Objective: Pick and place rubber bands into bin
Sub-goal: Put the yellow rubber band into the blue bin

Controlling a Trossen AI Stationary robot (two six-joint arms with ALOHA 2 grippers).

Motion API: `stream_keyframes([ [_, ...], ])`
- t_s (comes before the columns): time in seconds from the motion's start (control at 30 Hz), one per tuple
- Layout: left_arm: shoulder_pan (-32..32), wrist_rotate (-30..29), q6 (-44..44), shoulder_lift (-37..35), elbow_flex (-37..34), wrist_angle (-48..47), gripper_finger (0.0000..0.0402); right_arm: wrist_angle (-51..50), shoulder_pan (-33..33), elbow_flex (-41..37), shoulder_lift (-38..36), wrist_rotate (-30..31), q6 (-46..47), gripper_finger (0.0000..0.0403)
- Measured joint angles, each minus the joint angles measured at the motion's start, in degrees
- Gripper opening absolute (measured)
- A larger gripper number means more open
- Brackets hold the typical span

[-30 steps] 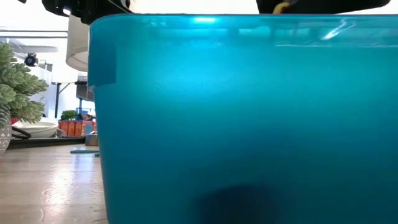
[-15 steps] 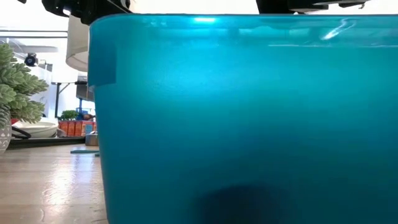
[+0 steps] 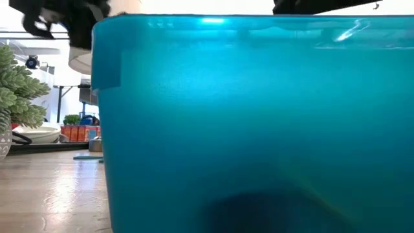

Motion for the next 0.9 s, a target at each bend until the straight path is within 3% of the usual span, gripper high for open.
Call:
stream_keyframes([
  [0.2, 5.9, 0.0, -1.5, 7.3, 3.3, -1.0, 0.0148, -3.3, 0.1, 0.0, -0.5, 0.2, 2.0, 0.0100],
  [0.4, 12.8, 1.1, -9.6, 13.7, 6.4, -10.6, 0.0148, -5.0, 0.1, 0.0, -0.6, 0.2, 3.5, 0.0090],
  [0.63, 18.5, 8.9, -9.4, 19.8, 7.2, -7.9, 0.0148, -5.8, 0.1, 0.0, -0.6, 0.1, 4.0, 0.0079],
  [0.9, 21.0, 11.2, -8.5, 25.9, 9.2, -7.1, 0.0148, -5.8, 0.1, 0.0, -0.6, 0.1, 4.6, 0.0073],
])
